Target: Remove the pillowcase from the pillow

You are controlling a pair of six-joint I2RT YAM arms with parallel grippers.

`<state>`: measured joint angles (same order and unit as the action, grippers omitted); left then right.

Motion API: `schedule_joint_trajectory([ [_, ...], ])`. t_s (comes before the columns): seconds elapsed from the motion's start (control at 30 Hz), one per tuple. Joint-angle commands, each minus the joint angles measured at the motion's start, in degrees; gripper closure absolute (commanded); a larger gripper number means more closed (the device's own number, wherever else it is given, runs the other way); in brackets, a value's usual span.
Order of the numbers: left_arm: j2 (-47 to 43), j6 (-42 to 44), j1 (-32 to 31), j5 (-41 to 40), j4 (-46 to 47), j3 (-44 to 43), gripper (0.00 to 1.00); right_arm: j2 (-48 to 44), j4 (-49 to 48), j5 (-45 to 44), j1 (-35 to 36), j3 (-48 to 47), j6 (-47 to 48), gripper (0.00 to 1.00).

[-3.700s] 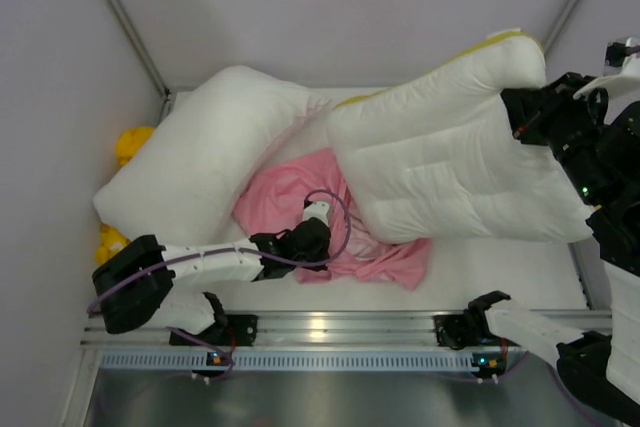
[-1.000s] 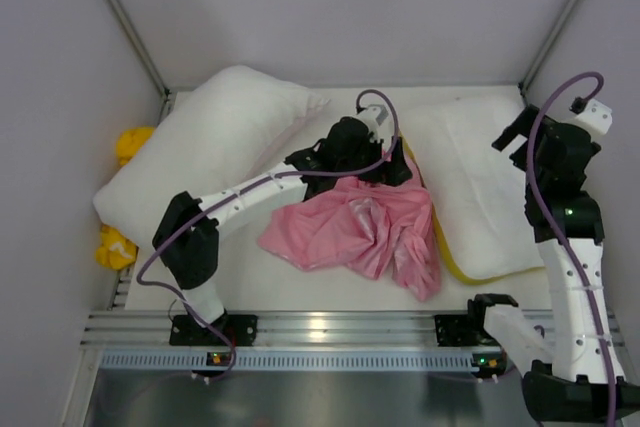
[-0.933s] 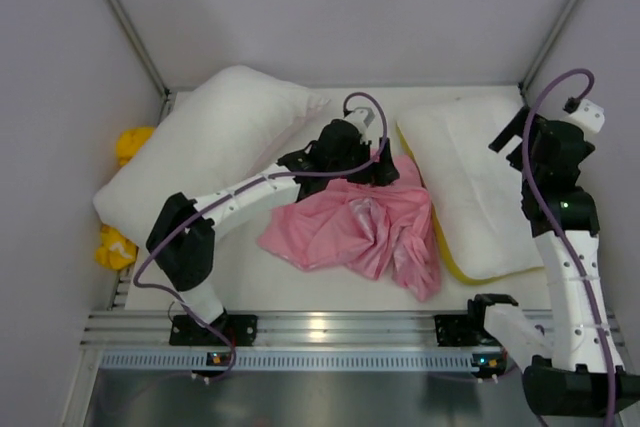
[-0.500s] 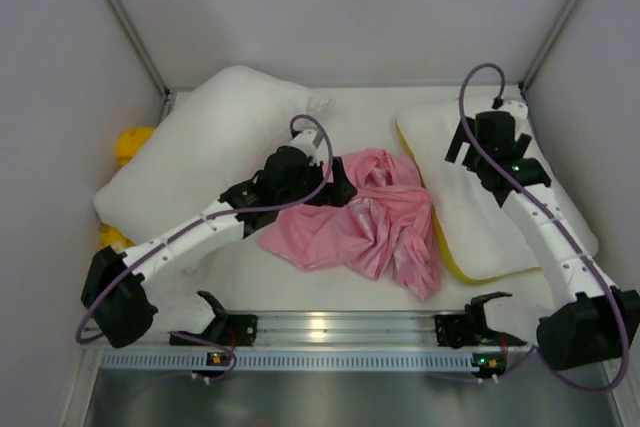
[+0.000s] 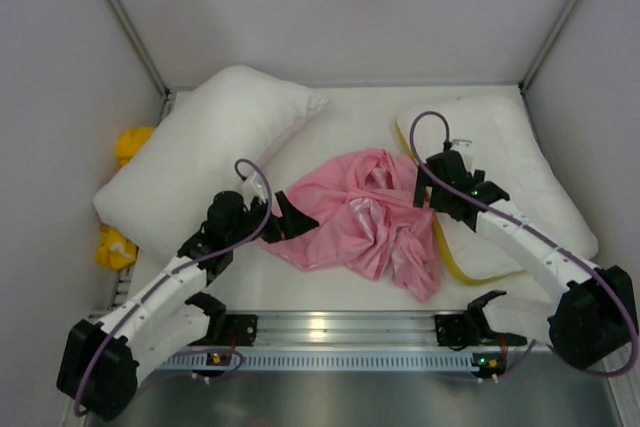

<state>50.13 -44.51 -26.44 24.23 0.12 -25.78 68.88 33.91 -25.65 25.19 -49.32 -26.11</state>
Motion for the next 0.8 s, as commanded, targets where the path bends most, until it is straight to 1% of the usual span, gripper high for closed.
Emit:
schedule_joint_trajectory([
  [0.0,-2.75,-10.22,0.33,11.62,18.83,6.25,0.01,-6.64,-2.27,1.47,3.36,2.47,-3.07,0.01],
  [0.03,-3.1,-12.51,0.33,12.67,22.61,8.1,0.01,-8.66,-2.71,1.91,3.81,4.04,-4.12,0.01],
  [0.07,-3.46,-16.62,0.33,14.6,30.56,12.03,0.01,-9.63,-3.06,2.79,4.34,4.93,-4.65,0.01],
  [0.13,-5.12,-20.86,0.33,16.19,39.47,15.83,0.01,-12.09,-4.37,4.55,5.83,7.9,-5.79,0.01],
  [0.17,-5.82,-24.97,0.33,17.25,43.96,19.42,0.01,-15.59,-6.99,7.08,6.27,9.49,-6.06,0.01],
  [0.2,-7.83,-26.75,0.33,17.6,52.35,21.02,0.01,-17.88,-9.02,9.11,6.88,11.16,-6.41,0.01],
  [0.23,-9.07,-28.33,0.33,17.96,55.83,22.43,0.01,-22.69,-11.56,12.0,6.89,15.27,-6.41,0.0],
  [0.27,-10.21,-30.87,0.33,18.31,58.82,23.57,0.01,-25.18,-17.16,17.16,7.15,17.66,-6.67,0.01],
  [0.3,-13.53,-31.94,0.33,18.66,62.94,25.32,0.01,-27.98,-19.73,19.21,7.24,19.85,-7.37,0.0],
  [0.33,-15.31,-33.69,0.25,18.84,63.85,25.51,0.01,-32.89,-22.2,20.89,7.24,23.88,-9.21,0.01],
  [0.37,-16.98,-34.58,0.33,19.01,64.39,25.52,0.01,-35.11,-24.74,21.95,7.24,25.57,-10.27,0.0],
  [0.43,-22.6,-37.03,0.33,19.19,64.66,28.06,0.01,-40.72,-24.77,20.82,7.33,28.39,-12.9,0.0],
  [0.47,-26.27,-38.18,0.25,19.02,64.92,28.41,0.01,-42.06,-22.86,18.29,7.33,28.92,-13.44,0.01],
  [0.53,-29.63,-42.03,0.16,17.79,66.23,30.6,0.01,-44.78,-19.43,14.86,7.42,28.93,-15.62,0.01],
  [0.57,-32.78,-43.45,0.16,17.17,66.59,31.57,0.01,-45.32,-17.93,12.23,7.33,28.93,-16.16,0.01],
  [0.63,-35.79,-47.31,0.24,15.33,68.42,35.17,0.01,-47.16,-15.02,10.89,7.33,29.89,-17.83,0.0],
  [0.67,-37.28,-47.25,0.24,15.67,66.26,35.27,0.01,-48.22,-14.75,10.71,7.42,30.77,-18.27,0.0],
  [0.7,-40.69,-47.16,0.24,16.2,65.28,35.45,0.01,-49.45,-16.4,11.4,7.33,33.3,-18.62,0.01],
  [0.73,-42.64,-47.42,0.07,17.16,63.36,35.45,0.01,-52.94,-18.07,12.8,7.33,34.72,-18.11,0.01],
  [0.77,-46.75,-47.86,0.16,17.34,61.68,35.45,0.01,-54.8,-20.27,17.34,7.33,36.47,-17.67,0.0],
])
